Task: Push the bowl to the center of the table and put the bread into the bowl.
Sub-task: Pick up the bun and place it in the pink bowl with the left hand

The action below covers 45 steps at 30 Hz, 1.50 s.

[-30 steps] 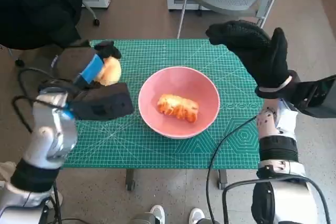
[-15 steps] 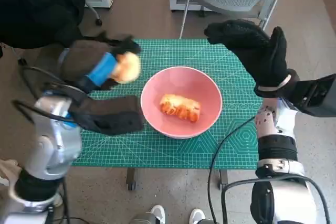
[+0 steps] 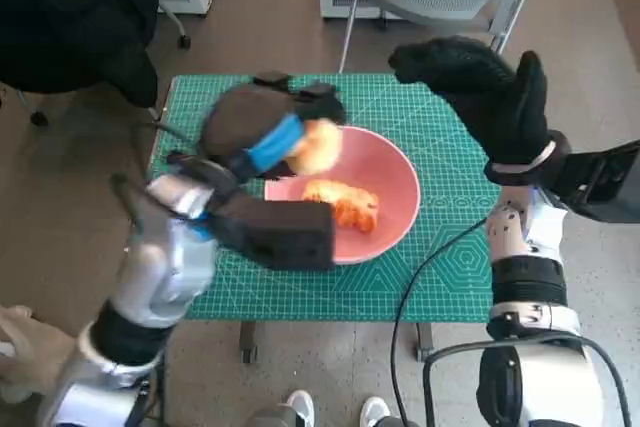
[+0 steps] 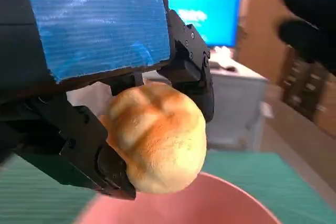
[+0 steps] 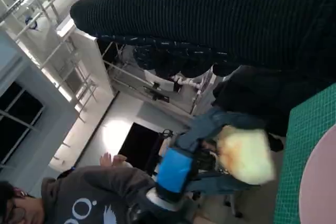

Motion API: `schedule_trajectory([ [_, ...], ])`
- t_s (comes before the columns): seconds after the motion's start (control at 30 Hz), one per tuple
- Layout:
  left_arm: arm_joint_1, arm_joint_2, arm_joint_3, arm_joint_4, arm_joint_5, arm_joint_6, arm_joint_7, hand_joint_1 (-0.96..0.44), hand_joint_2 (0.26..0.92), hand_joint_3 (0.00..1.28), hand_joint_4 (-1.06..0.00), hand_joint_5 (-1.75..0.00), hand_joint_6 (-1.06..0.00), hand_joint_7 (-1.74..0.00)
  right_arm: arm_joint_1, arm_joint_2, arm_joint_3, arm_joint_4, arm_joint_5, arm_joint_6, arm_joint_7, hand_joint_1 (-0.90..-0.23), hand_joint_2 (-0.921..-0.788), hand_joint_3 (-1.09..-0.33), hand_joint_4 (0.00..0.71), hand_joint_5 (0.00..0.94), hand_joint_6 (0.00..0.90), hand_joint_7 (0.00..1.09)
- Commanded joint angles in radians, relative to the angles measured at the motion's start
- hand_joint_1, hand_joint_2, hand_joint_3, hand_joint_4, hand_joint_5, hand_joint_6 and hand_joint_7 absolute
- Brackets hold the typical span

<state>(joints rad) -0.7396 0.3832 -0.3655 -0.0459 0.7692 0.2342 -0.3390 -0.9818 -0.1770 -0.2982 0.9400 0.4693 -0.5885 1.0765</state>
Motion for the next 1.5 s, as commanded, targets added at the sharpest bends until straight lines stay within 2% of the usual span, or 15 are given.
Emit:
schedule_trajectory([
  [0.03,-0.039,-0.039,-0.031,0.093,0.002,-0.044,0.036,0.0,0.919,0.05,-0.75,-1.13,-0.61,-1.16,0.02,-0.002,-0.001,-0.008,-0.001,-0.001,0.002,-0.739,-0.921,-0.86,0.365,0.0,0.335,0.0],
  [0.5,-0.104,-0.103,-0.078,0.263,0.006,-0.031,-0.002,0.0,0.919,0.06,-0.71,-1.16,-0.61,-1.17,0.068,-0.007,0.009,-0.092,-0.01,0.012,-0.041,-0.745,-0.921,-0.867,0.369,0.002,0.334,0.0],
  [0.57,-0.102,-0.108,-0.072,0.271,-0.013,-0.023,-0.025,0.0,0.92,0.1,-0.68,-1.24,-0.57,-1.17,0.075,-0.008,0.011,-0.102,-0.01,0.014,-0.046,-0.746,-0.921,-0.868,0.369,0.001,0.333,0.0],
  [0.6,-0.101,-0.109,-0.07,0.273,-0.02,-0.018,-0.037,0.0,0.92,0.17,-0.63,-1.3,-0.46,-1.26,0.077,-0.008,0.012,-0.105,-0.01,0.015,-0.049,-0.746,-0.921,-0.868,0.368,0.001,0.333,0.0],
  [0.63,-0.1,-0.109,-0.07,0.274,-0.025,-0.008,-0.055,0.0,0.92,0.2,-0.61,-1.33,-0.42,-1.3,0.079,-0.009,0.013,-0.109,-0.011,0.015,-0.052,-0.746,-0.921,-0.868,0.367,0.001,0.333,0.0],
  [0.67,-0.099,-0.109,-0.071,0.274,-0.028,-0.001,-0.068,0.01,0.893,0.23,-0.5,-1.22,-0.32,-1.22,0.081,-0.009,0.014,-0.112,-0.011,0.016,-0.055,-0.746,-0.921,-0.869,0.365,0.0,0.333,0.0],
  [0.7,-0.1,-0.108,-0.077,0.275,-0.023,0.013,-0.086,0.02,0.852,0.24,-0.42,-0.94,-0.25,-1.01,0.083,-0.01,0.015,-0.116,-0.013,0.015,-0.059,-0.746,-0.921,-0.869,0.363,0.0,0.332,0.0],
  [0.73,-0.1,-0.106,-0.081,0.276,-0.019,0.022,-0.099,0.0,0.833,0.23,-0.35,-0.78,-0.21,-0.9,0.085,-0.01,0.016,-0.119,-0.014,0.015,-0.062,-0.745,-0.921,-0.869,0.362,0.0,0.332,0.0],
  [0.8,-0.106,-0.099,-0.095,0.281,-0.004,0.031,-0.121,-0.11,0.803,0.18,-0.17,-0.33,-0.1,-0.61,0.087,-0.012,0.018,-0.123,-0.016,0.015,-0.068,-0.743,-0.921,-0.87,0.357,0.0,0.332,0.0],
  [0.83,-0.11,-0.093,-0.104,0.284,0.006,0.03,-0.128,-0.16,0.803,0.14,-0.12,-0.21,-0.06,-0.53,0.088,-0.012,0.019,-0.125,-0.016,0.016,-0.071,-0.742,-0.921,-0.871,0.355,0.0,0.332,0.0],
  [0.9,-0.116,-0.084,-0.12,0.291,0.027,0.024,-0.135,-0.26,0.807,0.11,-0.06,-0.11,-0.03,-0.44,0.09,-0.012,0.022,-0.129,-0.016,0.017,-0.076,-0.741,-0.921,-0.871,0.353,0.0,0.332,0.0],
  [1.0,-0.119,-0.074,-0.134,0.296,0.048,0.01,-0.132,-0.44,0.825,0.08,-0.02,-0.03,-0.01,-0.35,0.091,-0.012,0.027,-0.134,-0.017,0.017,-0.083,-0.74,-0.921,-0.873,0.348,0.0,0.331,0.0],
  [1.2,-0.117,-0.065,-0.134,0.325,0.05,-0.032,-0.1,-0.63,0.878,0.05,0.0,0.0,0.0,-0.23,0.088,-0.011,0.033,-0.13,-0.016,0.016,-0.089,-0.74,-0.921,-0.874,0.344,0.0,0.33,0.0],
  [1.47,-0.118,-0.066,-0.13,0.333,0.051,-0.043,-0.094,-0.68,0.906,0.04,0.0,0.0,0.0,-0.19,0.088,-0.012,0.035,-0.129,-0.014,0.016,-0.09,-0.74,-0.921,-0.872,0.344,0.0,0.33,0.0],
  [1.5,-0.11,-0.064,-0.124,0.345,0.046,-0.07,-0.052,-0.68,0.907,0.04,0.0,0.0,0.0,-0.19,0.084,-0.01,0.035,-0.122,-0.015,0.012,-0.088,-0.74,-0.921,-0.872,0.344,0.0,0.33,0.0],
])
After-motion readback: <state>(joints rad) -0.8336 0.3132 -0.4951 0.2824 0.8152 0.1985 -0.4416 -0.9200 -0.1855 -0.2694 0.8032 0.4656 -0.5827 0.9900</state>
